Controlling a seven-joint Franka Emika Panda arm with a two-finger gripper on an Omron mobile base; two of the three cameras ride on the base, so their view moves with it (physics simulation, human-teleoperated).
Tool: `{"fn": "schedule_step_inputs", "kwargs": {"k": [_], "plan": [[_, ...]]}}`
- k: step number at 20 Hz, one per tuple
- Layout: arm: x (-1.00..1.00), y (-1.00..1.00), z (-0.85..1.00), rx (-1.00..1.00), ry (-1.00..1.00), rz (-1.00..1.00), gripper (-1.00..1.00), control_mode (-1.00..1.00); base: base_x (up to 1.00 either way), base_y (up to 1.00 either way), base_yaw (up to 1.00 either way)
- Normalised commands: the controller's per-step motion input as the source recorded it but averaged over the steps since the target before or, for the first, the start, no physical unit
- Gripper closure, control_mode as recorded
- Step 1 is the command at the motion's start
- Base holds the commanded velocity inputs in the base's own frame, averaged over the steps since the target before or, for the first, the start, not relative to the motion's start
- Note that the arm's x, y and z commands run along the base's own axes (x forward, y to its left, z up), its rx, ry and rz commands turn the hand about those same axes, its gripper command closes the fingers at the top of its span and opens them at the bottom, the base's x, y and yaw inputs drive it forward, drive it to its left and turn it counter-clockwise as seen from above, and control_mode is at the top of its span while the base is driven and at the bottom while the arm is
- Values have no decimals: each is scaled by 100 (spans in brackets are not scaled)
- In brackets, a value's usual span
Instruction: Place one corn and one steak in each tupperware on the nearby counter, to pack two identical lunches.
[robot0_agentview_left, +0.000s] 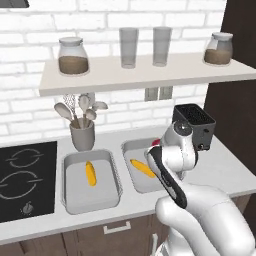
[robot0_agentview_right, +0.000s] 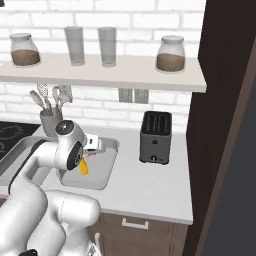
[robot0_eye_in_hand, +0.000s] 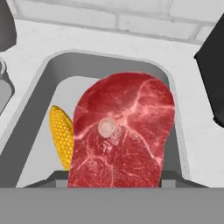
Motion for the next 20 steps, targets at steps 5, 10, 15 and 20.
{"fn": "schedule_step_inputs", "kwargs": {"k": [5,10,15,20], "plan": [[66,-2,-30,0,1,0,-100,-100,0,0,0],[1,-8,-1,0,4,0,-100,-100,0,0,0],[-20,0,14,0,1,-9,-100,-100,0,0,0],[-95,0,34,0,0,-17,-100,-100,0,0,0]]}}
